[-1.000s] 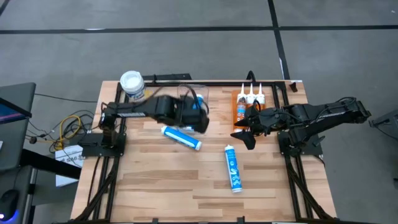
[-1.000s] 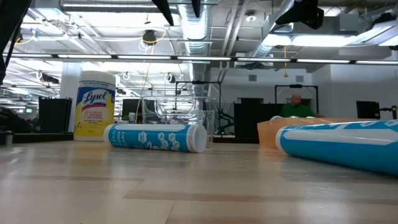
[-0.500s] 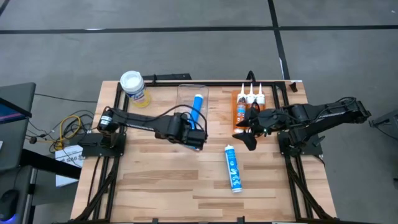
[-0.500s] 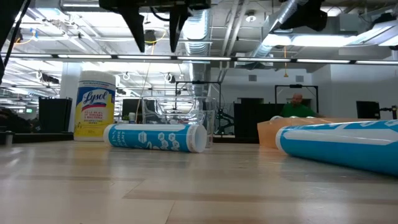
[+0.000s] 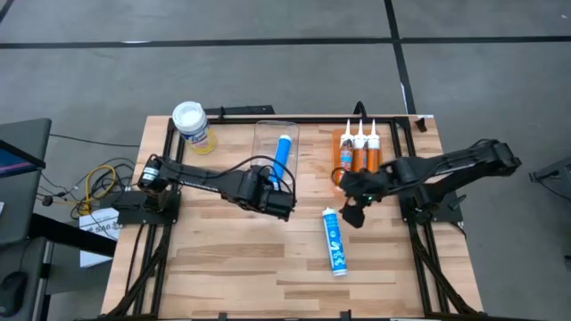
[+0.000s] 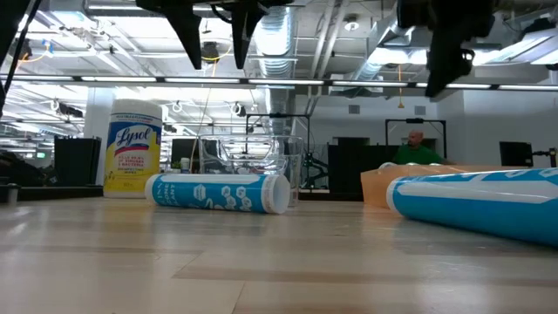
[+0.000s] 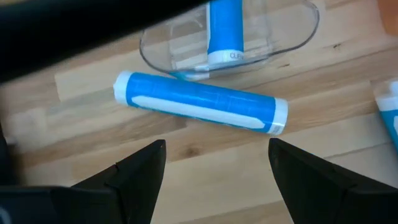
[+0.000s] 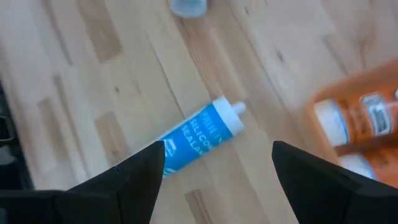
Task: Pick & place silicon tubes, Sealant and Lysol wipes
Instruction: Put the right blue sealant into the transparent bin
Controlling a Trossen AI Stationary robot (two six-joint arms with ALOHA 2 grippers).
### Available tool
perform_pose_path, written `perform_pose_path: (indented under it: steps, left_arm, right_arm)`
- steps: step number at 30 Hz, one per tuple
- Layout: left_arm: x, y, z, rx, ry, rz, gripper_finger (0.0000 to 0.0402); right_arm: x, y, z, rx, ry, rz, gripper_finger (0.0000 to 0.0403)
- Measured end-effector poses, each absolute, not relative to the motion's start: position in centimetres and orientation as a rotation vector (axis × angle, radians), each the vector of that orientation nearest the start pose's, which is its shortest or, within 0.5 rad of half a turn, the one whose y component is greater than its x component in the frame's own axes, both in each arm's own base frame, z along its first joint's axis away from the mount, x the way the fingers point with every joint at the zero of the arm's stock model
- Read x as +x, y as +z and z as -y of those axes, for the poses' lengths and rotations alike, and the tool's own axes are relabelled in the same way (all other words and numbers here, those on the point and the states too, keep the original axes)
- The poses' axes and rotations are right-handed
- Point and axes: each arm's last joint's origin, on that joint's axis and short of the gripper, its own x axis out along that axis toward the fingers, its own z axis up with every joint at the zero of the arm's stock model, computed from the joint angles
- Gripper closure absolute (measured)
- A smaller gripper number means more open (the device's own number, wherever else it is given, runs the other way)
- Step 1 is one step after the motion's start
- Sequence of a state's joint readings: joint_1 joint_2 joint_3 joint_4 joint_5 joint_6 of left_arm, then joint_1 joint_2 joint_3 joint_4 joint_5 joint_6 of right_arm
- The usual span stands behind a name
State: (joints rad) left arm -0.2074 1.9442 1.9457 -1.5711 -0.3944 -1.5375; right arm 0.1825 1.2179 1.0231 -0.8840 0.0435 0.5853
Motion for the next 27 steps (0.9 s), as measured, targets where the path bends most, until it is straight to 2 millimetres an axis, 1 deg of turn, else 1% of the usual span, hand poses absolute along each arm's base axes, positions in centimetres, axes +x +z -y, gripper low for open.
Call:
perform_pose_path:
  steps: [6, 12, 15, 18, 21, 24, 27]
  left_arm:
    - [35.5, 31.7, 6.3, -0.685, 1.134, -1.008, 0.0124]
    - [35.5, 31.7, 6.2, -0.575, 1.064, -1.062, 0.0129]
    - [35.3, 32.3, 5.5, -0.5, 1.016, -1.084, 0.0131]
    - [34.7, 33.4, 4.4, -0.436, 0.986, -1.075, 0.0131]
    - [33.6, 35.1, 3.6, -0.399, 0.97, -1.036, 0.0131]
    - [32.1, 37.0, 3.2, -0.37, 0.948, -0.978, 0.0131]
    - [30.3, 38.9, 2.7, -0.375, 0.942, -0.912, 0.0131]
  right_arm:
    - [23.7, 25.6, -5.6, 0.452, -0.244, -1.164, 0.0113]
    - [23.8, 24.3, -8.1, 0.511, -0.288, -1.22, 0.0113]
    - [23.6, 23.9, -9.4, 0.578, -0.337, -1.23, 0.0113]
    - [23.3, 23.4, -10.8, 0.643, -0.409, -1.224, 0.0113]
    - [23.2, 22.7, -12.0, 0.715, -0.474, -1.234, 0.0113]
    - [23.1, 21.9, -12.9, 0.769, -0.538, -1.244, 0.0113]
    - [23.3, 21.4, -13.4, 0.826, -0.588, -1.239, 0.0113]
